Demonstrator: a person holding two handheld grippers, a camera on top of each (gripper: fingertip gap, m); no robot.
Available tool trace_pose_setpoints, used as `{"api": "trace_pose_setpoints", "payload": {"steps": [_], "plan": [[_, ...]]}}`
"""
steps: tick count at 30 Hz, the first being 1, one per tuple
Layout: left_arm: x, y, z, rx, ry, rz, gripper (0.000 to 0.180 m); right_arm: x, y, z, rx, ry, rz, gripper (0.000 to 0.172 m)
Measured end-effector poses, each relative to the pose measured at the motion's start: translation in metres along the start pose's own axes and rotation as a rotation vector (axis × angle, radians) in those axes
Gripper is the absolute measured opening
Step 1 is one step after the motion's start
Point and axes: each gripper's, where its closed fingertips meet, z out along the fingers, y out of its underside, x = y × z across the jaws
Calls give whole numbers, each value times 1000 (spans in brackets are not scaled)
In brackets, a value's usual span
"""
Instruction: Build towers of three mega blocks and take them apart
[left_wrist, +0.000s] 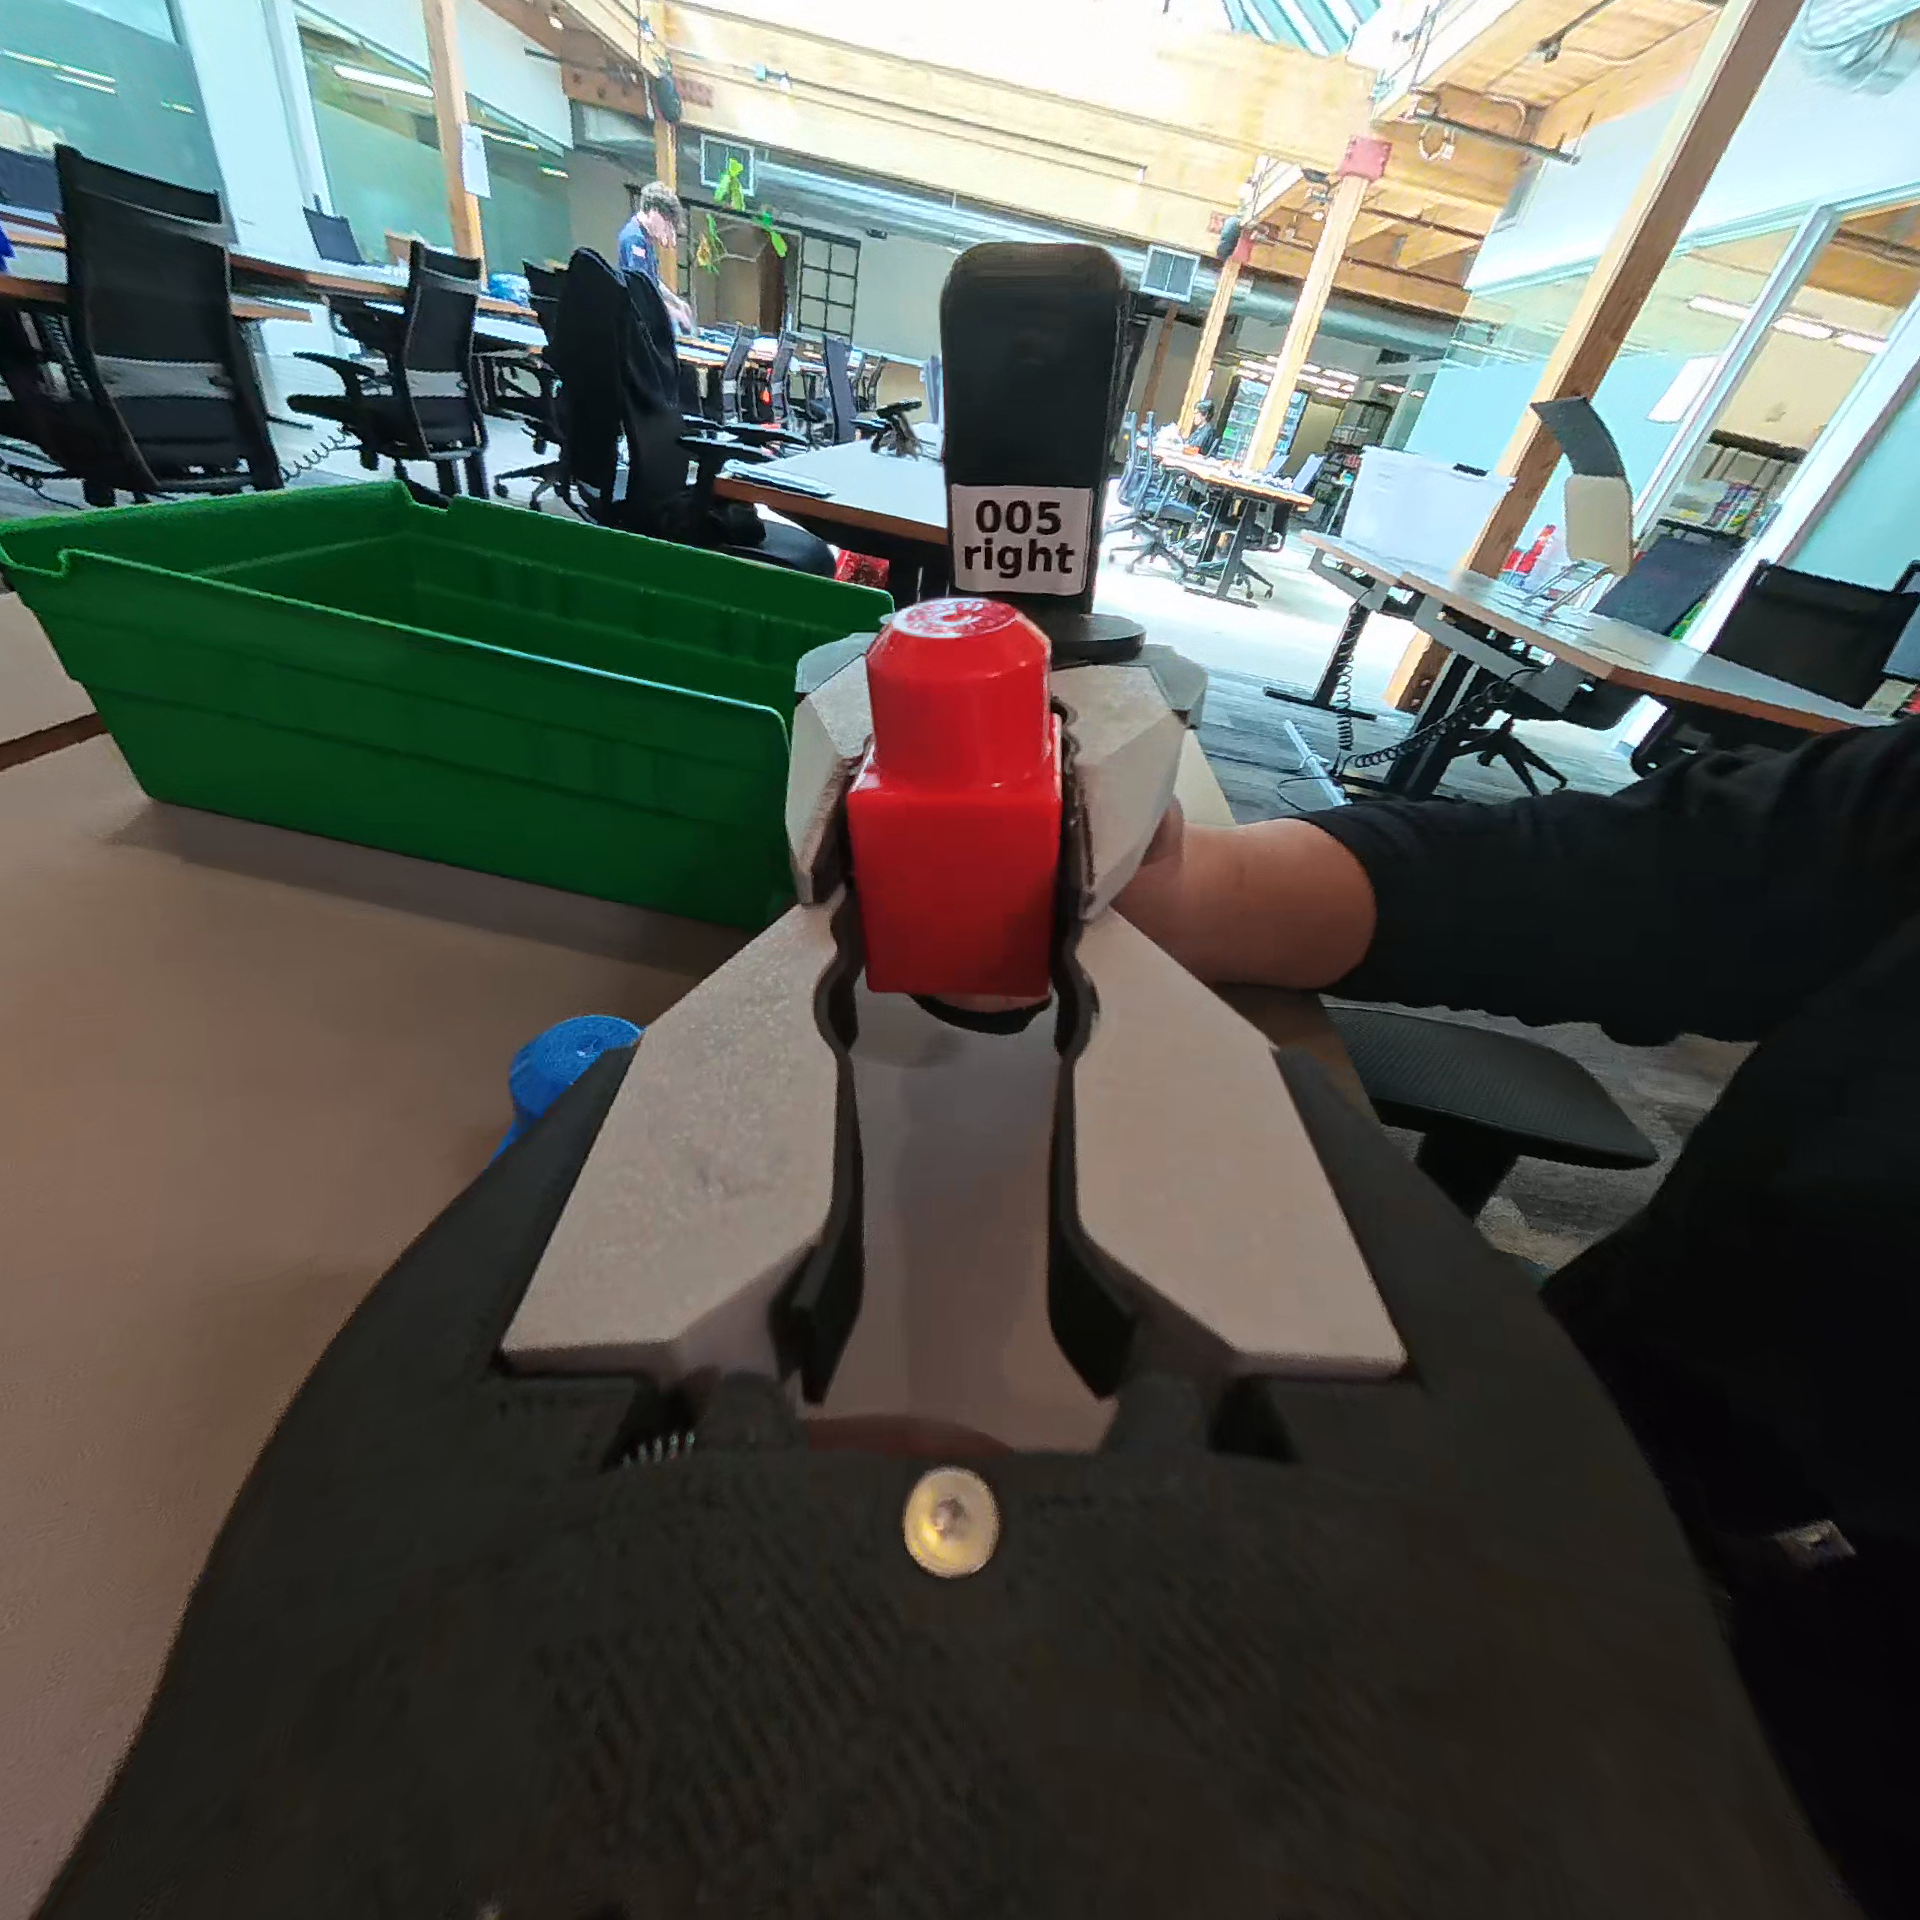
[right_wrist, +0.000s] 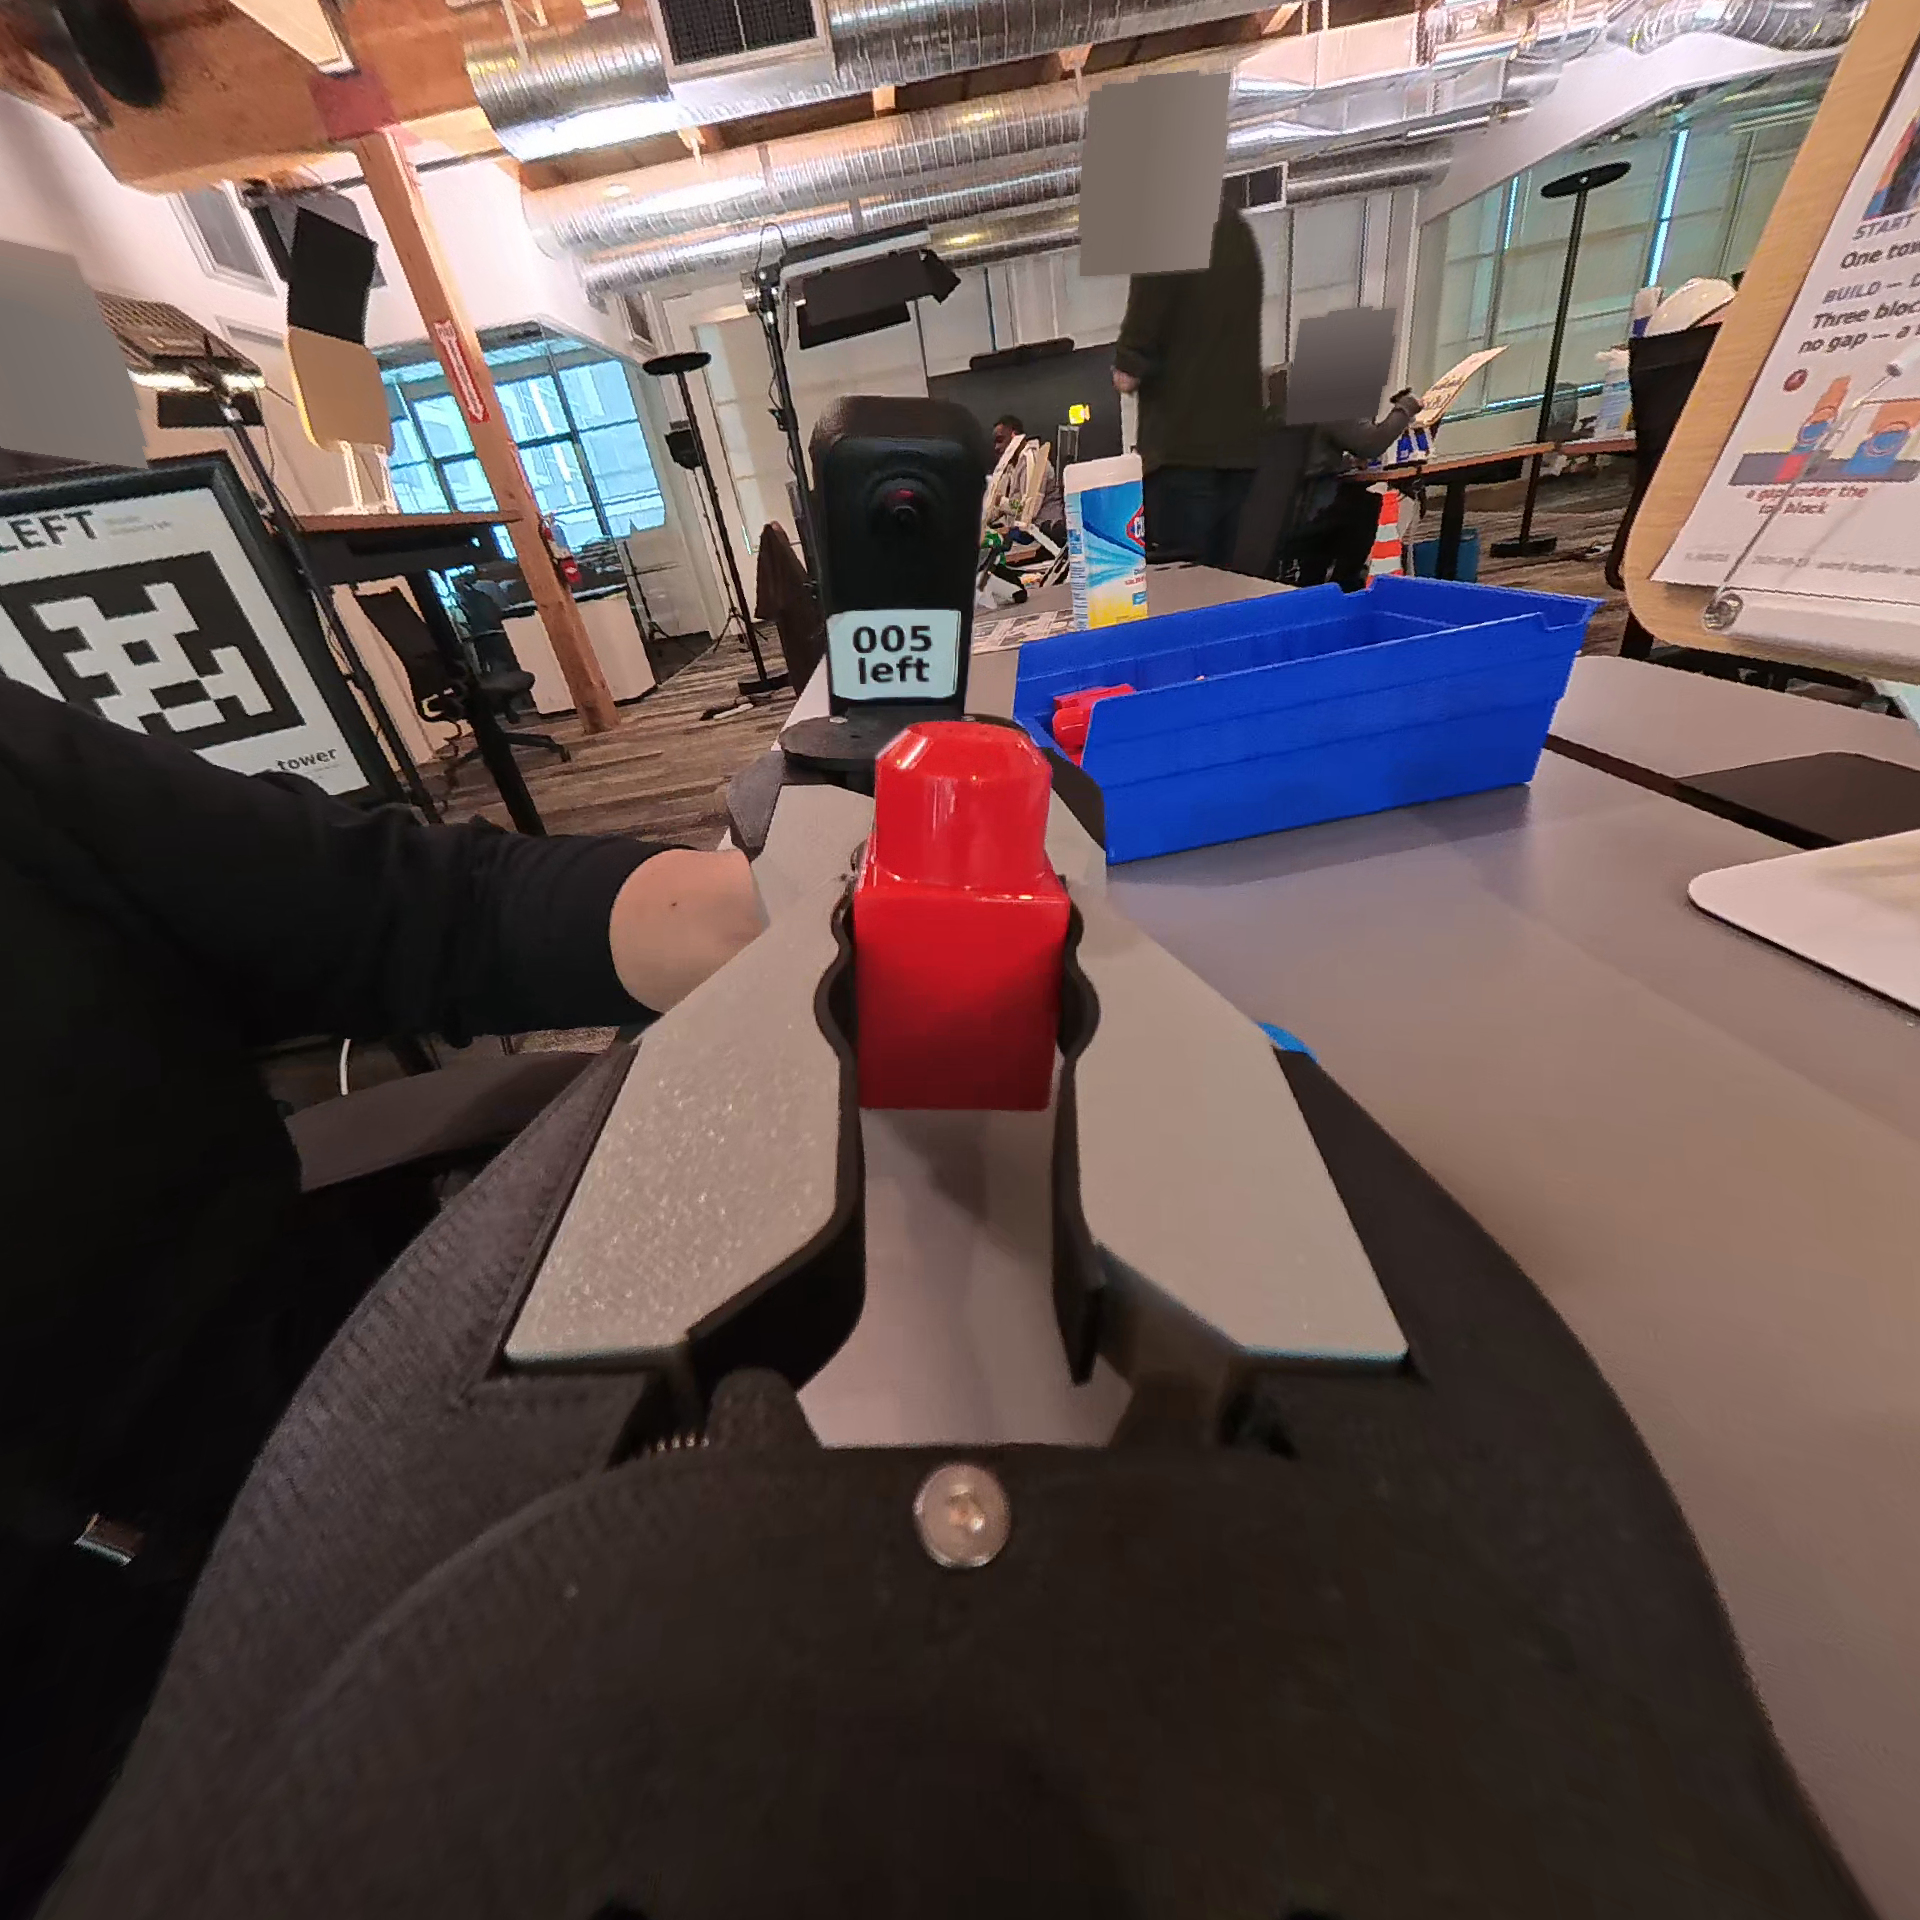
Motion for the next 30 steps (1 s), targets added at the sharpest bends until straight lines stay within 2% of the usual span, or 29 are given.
{"api": "trace_pose_setpoints", "payload": {"steps": [10,16,21,25,27,30], "plan": [[0,3,-1,-33,-2,-6,34,1,1,0,-24,42,-67,33],[-5,8,-3,-77,-33,15,35,6,-4,-4,-3,55,-33,33],[-18,17,-19,-209,-119,135,65,17,-24,-20,95,94,3,33],[-59,35,-38,-318,-317,238,78,18,-28,-23,114,103,4,33],[-69,48,-40,-362,-336,212,81,16,-27,-21,111,96,-2,33],[-70,71,-29,-427,-290,139,78,13,-23,-16,89,83,-15,33]]}}
